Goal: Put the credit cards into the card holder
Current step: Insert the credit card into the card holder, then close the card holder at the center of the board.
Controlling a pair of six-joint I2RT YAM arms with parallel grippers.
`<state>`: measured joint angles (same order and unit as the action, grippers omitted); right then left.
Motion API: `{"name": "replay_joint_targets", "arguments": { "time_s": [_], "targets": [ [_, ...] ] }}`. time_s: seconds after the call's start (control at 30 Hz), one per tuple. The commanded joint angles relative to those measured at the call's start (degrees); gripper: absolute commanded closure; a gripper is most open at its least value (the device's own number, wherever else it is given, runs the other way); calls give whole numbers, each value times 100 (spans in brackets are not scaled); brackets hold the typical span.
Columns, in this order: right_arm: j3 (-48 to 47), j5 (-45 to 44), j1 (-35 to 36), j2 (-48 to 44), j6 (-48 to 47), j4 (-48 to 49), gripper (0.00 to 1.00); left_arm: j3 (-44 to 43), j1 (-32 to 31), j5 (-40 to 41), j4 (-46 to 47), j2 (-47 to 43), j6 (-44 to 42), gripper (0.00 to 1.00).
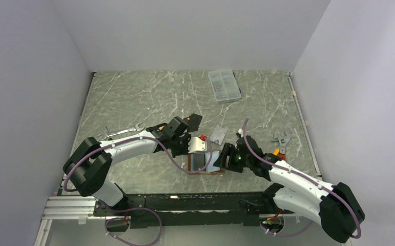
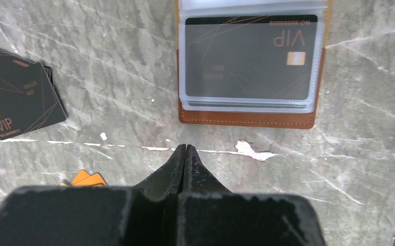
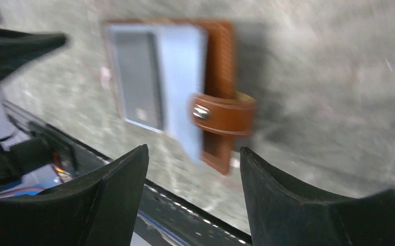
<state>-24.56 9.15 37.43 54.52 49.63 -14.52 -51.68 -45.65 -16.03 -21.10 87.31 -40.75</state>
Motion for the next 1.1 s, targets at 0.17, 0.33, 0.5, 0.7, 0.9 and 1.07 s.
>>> {"name": "replay_joint_targets", "arguments": {
  "time_s": [0.17, 0.33, 0.5, 0.7, 0.9, 1.07],
  "targets": [
    [798, 443, 10, 289, 526, 1221, 29, 57, -20, -324, -25, -44, 130, 100],
    [839, 479, 10, 655, 720, 1928, 35, 66, -22, -354, -7, -16, 162, 100],
    [908, 444, 23, 1010, 827, 2529, 43, 75, -27, -381, 45, 78, 164, 100],
    [892, 444, 54, 1495, 832, 3019, 58, -27, -28, -405, -44, 155, 128, 100],
    [781, 335, 60, 1602, 807, 3145, 100, -152, 28, -582, -230, 104, 255, 100],
    [589, 310, 33, 1013, 679, 2597, 100, -342, 451, -894, -324, 25, 406, 100]
  ]
}}
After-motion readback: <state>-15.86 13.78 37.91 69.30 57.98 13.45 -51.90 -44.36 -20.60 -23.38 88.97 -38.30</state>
